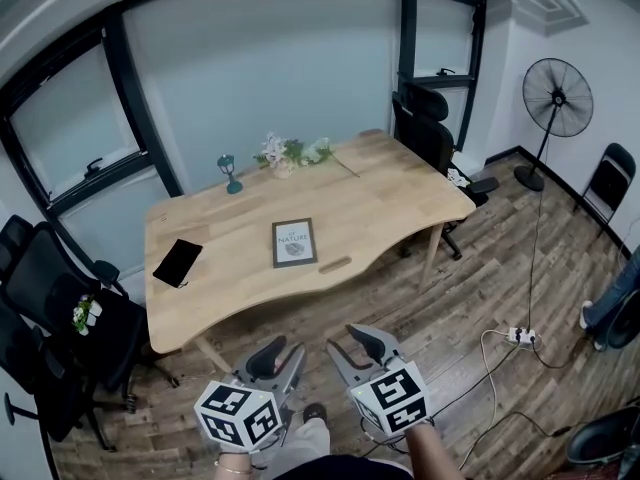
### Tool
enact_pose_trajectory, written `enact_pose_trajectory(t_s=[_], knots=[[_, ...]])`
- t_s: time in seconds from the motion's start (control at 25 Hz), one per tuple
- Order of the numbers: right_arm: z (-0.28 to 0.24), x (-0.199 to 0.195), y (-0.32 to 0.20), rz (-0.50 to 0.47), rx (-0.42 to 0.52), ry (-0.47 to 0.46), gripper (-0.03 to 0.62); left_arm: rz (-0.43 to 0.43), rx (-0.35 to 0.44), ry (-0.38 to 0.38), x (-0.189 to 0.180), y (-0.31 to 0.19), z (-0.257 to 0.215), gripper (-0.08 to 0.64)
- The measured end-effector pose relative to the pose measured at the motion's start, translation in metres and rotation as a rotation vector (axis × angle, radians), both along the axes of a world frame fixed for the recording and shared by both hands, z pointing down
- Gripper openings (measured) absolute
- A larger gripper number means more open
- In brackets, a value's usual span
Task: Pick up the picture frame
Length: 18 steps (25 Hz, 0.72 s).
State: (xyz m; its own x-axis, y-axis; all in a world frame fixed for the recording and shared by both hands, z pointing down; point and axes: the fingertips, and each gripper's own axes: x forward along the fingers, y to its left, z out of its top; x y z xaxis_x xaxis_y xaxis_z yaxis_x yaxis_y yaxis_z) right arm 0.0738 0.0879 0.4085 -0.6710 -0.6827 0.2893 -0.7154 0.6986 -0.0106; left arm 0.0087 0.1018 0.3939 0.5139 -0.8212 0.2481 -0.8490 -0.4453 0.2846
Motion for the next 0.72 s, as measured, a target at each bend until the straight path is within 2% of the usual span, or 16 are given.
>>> enact_pose_trajectory(t_s=[0.72], knots=[[-0.004,-0.034,-0.060,0.032,-0.007,0.013,0.130,0.028,-0.005,0.002,-0.038,-0.059,-0.002,0.152]])
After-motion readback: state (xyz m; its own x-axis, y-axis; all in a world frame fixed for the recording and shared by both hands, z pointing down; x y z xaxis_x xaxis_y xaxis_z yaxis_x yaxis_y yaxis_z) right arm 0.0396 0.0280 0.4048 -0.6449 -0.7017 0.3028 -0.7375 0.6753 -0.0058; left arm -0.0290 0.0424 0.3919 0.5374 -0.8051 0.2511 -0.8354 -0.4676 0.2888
